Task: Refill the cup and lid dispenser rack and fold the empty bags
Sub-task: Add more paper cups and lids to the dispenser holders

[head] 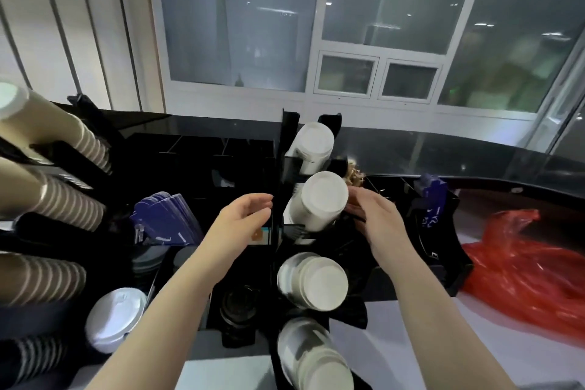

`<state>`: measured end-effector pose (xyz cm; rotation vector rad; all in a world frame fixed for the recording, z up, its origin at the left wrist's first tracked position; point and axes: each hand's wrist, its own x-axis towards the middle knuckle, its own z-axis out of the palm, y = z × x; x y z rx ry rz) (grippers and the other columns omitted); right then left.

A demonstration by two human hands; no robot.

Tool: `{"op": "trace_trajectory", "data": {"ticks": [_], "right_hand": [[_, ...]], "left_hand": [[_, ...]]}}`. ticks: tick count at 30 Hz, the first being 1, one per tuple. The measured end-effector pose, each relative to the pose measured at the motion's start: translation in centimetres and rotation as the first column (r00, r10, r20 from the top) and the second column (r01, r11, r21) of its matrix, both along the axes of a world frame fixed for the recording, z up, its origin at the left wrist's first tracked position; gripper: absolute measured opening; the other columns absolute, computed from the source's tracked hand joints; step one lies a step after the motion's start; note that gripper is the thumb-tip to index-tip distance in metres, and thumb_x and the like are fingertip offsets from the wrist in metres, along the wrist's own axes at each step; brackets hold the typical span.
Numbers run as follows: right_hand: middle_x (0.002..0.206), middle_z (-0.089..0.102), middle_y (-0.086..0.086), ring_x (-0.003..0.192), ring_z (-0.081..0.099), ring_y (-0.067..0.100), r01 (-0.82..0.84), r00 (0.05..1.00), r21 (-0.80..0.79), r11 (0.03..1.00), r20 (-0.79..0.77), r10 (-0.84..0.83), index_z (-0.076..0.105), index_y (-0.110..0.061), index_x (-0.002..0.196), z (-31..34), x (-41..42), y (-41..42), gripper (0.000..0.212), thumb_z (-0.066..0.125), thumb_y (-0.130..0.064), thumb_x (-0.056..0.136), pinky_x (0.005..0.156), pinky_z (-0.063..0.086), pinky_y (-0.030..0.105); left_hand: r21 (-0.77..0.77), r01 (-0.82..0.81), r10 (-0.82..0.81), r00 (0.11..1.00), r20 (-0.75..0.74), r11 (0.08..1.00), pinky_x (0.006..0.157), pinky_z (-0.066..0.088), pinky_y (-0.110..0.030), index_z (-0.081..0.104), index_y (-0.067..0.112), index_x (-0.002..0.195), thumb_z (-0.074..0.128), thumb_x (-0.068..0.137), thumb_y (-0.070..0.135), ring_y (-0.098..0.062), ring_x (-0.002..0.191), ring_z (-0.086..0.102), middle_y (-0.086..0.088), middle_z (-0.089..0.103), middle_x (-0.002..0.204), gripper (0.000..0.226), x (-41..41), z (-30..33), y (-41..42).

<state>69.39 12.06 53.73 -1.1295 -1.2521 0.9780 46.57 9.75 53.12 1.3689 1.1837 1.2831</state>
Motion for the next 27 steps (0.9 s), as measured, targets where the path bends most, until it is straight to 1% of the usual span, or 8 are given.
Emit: {"op": "trace_trajectory", "data": {"ticks": [3, 7, 9, 14, 16, 19, 24, 27], "right_hand": [[0.089, 0.075, 0.005, 0.088, 0.068, 0.020, -0.001, 0.997, -0.167, 0.986, 0.082, 0.014, 0.078, -0.021, 0.081, -0.9, 0.3, 2.2, 0.022, 0.058, -0.017, 0.090, 0.080, 0.052, 0.035], [0.082, 0.074, 0.009, 0.076, 0.068, 0.019, -0.128, 0.990, -0.258, 0.957, 0.024, 0.139, 0.076, -0.010, 0.078, -1.0, 0.0, 2.8, 0.025, 0.067, -0.033, 0.072, 0.068, 0.053, 0.029], [0.077, 0.072, 0.008, 0.069, 0.067, 0.016, -0.131, 0.990, -0.271, 0.954, 0.019, 0.141, 0.075, -0.010, 0.073, -0.9, -0.1, 3.2, 0.027, 0.066, -0.035, 0.069, 0.061, 0.051, 0.027], [0.059, 0.065, -0.003, 0.058, 0.059, 0.011, -0.112, 0.986, -0.303, 0.946, 0.085, 0.144, 0.070, -0.021, 0.054, -0.4, -0.5, 3.9, 0.020, 0.058, -0.032, 0.065, 0.063, 0.043, 0.029], [0.064, 0.064, 0.004, 0.065, 0.056, 0.017, -0.106, 0.982, -0.308, 0.945, 0.116, 0.147, 0.068, -0.015, 0.058, -0.1, -0.4, 3.8, 0.020, 0.060, -0.030, 0.068, 0.067, 0.039, 0.032], [0.078, 0.063, 0.014, 0.073, 0.056, 0.023, -0.061, 0.984, -0.341, 0.938, 0.137, 0.113, 0.068, -0.002, 0.081, 0.3, -0.3, 3.9, 0.025, 0.058, -0.024, 0.086, 0.068, 0.041, 0.033], [0.101, 0.067, 0.012, 0.097, 0.063, 0.030, -0.086, 0.993, -0.460, 0.884, 0.031, 0.113, 0.065, -0.012, 0.102, 2.5, -1.1, 3.4, 0.037, 0.045, -0.042, 0.095, 0.086, 0.051, 0.039], [0.096, 0.067, 0.010, 0.091, 0.062, 0.026, -0.133, 0.990, -0.453, 0.881, -0.029, 0.135, 0.064, -0.013, 0.101, 3.0, -1.2, 2.7, 0.033, 0.044, -0.038, 0.097, 0.080, 0.051, 0.035]], "left_hand": [[-0.149, 0.020, -0.024, 0.999, -0.029, 0.989, 0.091, 0.046, -0.034, 0.060, 0.015, 0.122, 0.057, 0.095, 0.019, -0.013, 0.093, 0.059, 0.003, 0.066, 0.100, 0.028, 1.2, -0.4, 2.9], [-0.221, 0.185, -0.186, 0.982, 0.013, 0.958, 0.087, 0.047, -0.033, 0.063, 0.006, 0.118, 0.059, 0.093, 0.026, -0.017, 0.092, 0.061, -0.009, 0.068, 0.104, 0.032, 1.9, -0.6, 4.4], [-0.228, 0.228, -0.228, 0.973, 0.028, 0.947, 0.096, 0.046, -0.041, 0.067, 0.007, 0.114, 0.058, 0.093, 0.030, -0.023, 0.100, 0.061, -0.017, 0.068, 0.112, 0.032, 1.7, -0.8, 4.8], [-0.216, 0.299, -0.308, 0.951, -0.005, 0.929, 0.083, 0.045, -0.031, 0.071, 0.007, 0.105, 0.061, 0.077, 0.051, -0.016, 0.086, 0.059, -0.003, 0.069, 0.086, 0.053, 1.8, -1.0, 5.1], [-0.223, 0.276, -0.286, 0.958, -0.015, 0.935, 0.087, 0.045, -0.039, 0.071, 0.006, 0.106, 0.063, 0.075, 0.052, -0.022, 0.090, 0.057, -0.013, 0.069, 0.093, 0.056, 1.7, -1.0, 5.3], [-0.242, 0.260, -0.273, 0.962, -0.019, 0.935, 0.082, 0.044, -0.033, 0.071, 0.004, 0.104, 0.066, 0.068, 0.055, -0.021, 0.088, 0.057, -0.008, 0.068, 0.089, 0.062, 1.5, -0.8, 5.4], [-0.308, 0.245, -0.302, 0.941, -0.151, 0.919, 0.102, 0.046, -0.031, 0.065, -0.003, 0.114, 0.053, 0.055, 0.080, -0.024, 0.105, 0.062, -0.017, 0.067, 0.110, 0.103, 1.5, 0.6, 5.1], [-0.324, 0.252, -0.326, 0.924, -0.200, 0.912, 0.104, 0.044, -0.033, 0.066, 0.008, 0.117, 0.050, 0.052, 0.086, -0.014, 0.103, 0.057, 0.001, 0.064, 0.110, 0.104, 1.9, 1.6, 4.3]]}}
